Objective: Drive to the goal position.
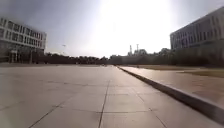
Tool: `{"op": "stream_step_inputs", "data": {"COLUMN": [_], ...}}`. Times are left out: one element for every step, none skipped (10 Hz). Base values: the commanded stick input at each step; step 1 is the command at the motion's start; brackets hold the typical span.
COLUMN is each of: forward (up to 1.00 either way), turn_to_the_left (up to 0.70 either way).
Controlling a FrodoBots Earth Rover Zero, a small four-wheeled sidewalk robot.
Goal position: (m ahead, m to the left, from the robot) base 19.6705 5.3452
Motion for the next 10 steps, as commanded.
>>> {"op": "stream_step_inputs", "data": {"forward": [0.70,0.70,0.70,0.70,0.70,0.70,0.70,0.70,0.70,0.70], "turn_to_the_left": [0.00,0.00,0.00,0.00,0.00,0.00,0.00,0.00,0.00,0.00]}}
